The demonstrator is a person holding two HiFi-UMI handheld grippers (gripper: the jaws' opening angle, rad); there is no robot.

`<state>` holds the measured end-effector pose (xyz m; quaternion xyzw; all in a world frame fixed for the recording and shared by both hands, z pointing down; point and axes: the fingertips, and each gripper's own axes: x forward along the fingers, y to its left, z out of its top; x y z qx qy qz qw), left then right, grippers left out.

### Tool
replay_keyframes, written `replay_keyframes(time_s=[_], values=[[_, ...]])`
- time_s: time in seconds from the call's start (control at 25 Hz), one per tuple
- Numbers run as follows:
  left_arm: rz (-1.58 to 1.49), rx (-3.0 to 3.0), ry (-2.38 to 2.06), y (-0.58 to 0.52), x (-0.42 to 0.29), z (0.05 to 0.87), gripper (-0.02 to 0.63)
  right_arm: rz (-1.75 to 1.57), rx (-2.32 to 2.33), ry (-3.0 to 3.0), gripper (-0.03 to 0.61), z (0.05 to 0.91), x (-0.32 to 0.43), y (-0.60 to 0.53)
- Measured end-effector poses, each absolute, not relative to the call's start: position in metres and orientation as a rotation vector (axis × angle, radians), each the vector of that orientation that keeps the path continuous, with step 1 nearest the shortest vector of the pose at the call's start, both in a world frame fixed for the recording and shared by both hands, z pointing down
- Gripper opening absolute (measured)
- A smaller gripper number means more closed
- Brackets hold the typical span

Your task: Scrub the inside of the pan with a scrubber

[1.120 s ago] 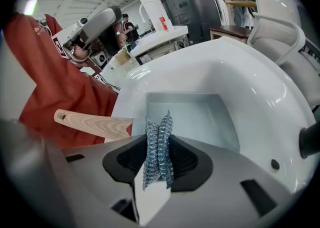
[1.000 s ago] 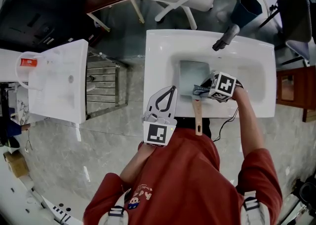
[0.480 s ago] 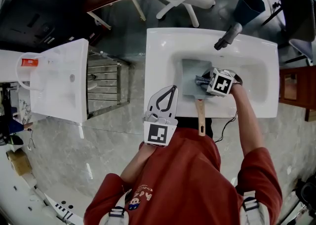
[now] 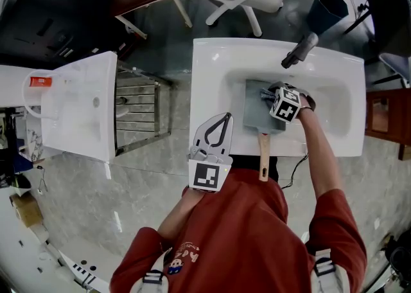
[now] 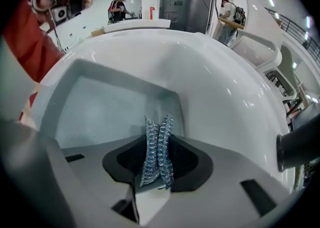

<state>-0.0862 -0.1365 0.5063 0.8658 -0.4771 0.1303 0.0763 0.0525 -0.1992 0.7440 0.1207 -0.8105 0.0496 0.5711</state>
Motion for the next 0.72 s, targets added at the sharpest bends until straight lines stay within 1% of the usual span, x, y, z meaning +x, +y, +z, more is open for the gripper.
replay_keyframes(time_s=[0.72], values=[[0.382, 2.626, -1.419, -0.1386, -0.0832, 0.5025, 0.011, 0.132, 0.376, -1.940, 0.144, 0.7455, 0.0556, -0.2028]])
